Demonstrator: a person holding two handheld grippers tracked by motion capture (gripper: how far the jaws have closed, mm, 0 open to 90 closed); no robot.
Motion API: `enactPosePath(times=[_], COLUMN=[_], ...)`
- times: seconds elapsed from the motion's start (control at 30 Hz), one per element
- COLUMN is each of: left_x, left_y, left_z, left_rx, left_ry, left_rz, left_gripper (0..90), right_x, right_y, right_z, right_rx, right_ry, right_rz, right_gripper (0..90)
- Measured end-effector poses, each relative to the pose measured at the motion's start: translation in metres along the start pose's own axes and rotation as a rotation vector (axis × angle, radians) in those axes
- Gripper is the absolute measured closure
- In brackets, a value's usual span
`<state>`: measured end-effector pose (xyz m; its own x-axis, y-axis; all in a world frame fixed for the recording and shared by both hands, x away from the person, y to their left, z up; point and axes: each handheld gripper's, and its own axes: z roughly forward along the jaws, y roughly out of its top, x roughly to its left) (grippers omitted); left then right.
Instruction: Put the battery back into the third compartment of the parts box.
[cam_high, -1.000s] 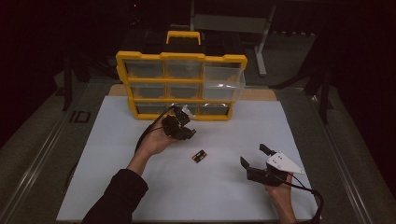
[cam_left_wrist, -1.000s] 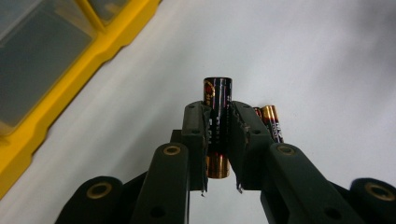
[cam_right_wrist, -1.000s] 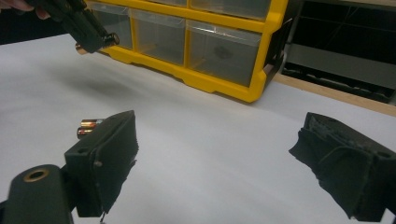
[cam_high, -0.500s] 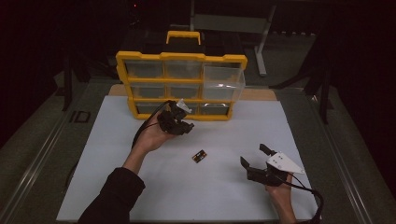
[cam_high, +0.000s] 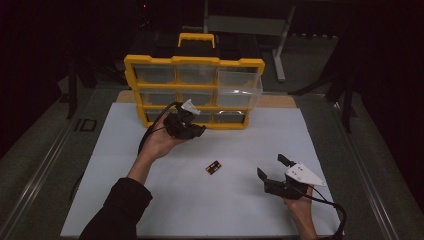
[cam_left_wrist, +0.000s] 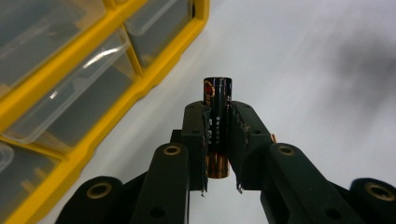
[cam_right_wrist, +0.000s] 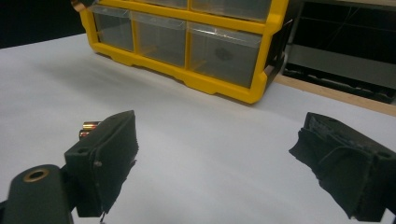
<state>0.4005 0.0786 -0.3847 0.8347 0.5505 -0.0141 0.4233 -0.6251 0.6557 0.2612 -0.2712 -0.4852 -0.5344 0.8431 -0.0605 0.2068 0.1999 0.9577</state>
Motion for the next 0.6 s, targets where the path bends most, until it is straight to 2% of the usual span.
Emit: enactPosePath(times=[0.6], left_x=[0.002], left_y=[0.018], left_z=[-0.028], left_rx=[-0.099], left_ry=[0.042], left_rz=[0.012], left_gripper=[77.1], right_x=[0.0], right_y=[0.0], right_z=[0.0], right_rx=[-0.001], right_ry=[-0.003], right_rz=[0.003], right_gripper=[11.7])
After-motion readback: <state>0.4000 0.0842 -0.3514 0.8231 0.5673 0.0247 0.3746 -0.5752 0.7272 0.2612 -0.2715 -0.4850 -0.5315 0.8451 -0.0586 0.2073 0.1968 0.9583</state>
